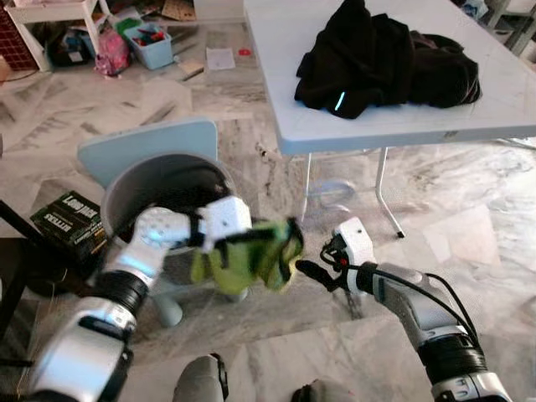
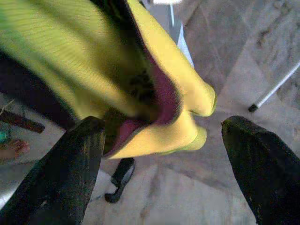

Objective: Hang hanger

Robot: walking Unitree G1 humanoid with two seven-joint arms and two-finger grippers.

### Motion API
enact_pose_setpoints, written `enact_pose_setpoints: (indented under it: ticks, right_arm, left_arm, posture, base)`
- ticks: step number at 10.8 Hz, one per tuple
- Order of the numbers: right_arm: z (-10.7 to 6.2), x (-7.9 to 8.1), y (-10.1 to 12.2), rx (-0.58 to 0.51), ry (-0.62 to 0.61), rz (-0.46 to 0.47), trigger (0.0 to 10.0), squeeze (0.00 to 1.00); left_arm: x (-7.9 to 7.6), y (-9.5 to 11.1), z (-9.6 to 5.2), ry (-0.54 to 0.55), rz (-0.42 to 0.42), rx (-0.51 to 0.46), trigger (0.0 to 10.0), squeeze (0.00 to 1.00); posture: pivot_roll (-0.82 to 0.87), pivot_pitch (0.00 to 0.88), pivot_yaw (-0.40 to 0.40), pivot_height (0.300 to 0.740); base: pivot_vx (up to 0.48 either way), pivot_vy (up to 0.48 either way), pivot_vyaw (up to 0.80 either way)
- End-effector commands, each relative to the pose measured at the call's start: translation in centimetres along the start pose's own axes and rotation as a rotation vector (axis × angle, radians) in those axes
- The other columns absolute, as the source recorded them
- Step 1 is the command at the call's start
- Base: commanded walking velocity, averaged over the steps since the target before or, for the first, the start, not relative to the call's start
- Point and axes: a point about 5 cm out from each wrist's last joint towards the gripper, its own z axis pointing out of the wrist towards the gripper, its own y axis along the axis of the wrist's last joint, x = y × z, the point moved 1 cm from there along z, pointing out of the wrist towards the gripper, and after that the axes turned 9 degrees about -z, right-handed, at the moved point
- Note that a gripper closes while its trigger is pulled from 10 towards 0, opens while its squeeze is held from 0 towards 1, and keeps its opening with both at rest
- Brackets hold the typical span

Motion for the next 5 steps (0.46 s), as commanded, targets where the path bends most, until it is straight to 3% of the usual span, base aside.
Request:
enact_pose_setpoints:
  ticks: [1, 3, 4, 5]
  right_arm:
    - [-0.3, -0.4, -0.7, 0.043, -0.012, 0.009, 10.0, 0.0]
    - [-0.6, -0.8, -1.4, 0.083, -0.009, -0.011, 10.0, 0.0]
    - [-0.9, 0.4, -1.0, 0.066, 0.108, -0.014, 9.1, 0.0]
    - [-1.2, 0.9, -1.2, 0.074, 0.162, -0.041, 3.9, 0.0]
  left_arm:
    - [-0.8, 0.7, 0.8, -0.061, 0.014, -0.029, 0.0, 0.0]
    - [-2.0, 1.0, 1.7, -0.114, 0.033, -0.052, 0.0, 0.0]
    - [-0.6, 1.7, 1.7, -0.009, 0.09, -0.064, 0.0, 0.0]
    - [0.5, 2.4, 1.5, 0.057, 0.116, -0.083, 0.0, 0.0]
  posture:
    - [-0.06, 0.106, 0.0, 0.74]
    - [-0.07, 0.109, -0.003, 0.74]
    - [-0.07, 0.107, -0.005, 0.74]
    - [-0.07, 0.108, -0.008, 0.74]
  base:
    - [0.0, 0.0, 0.0]
    - [0.0, 0.0, 0.0]
    - [0.0, 0.0, 0.0]
    - [0.0, 0.0, 0.0]
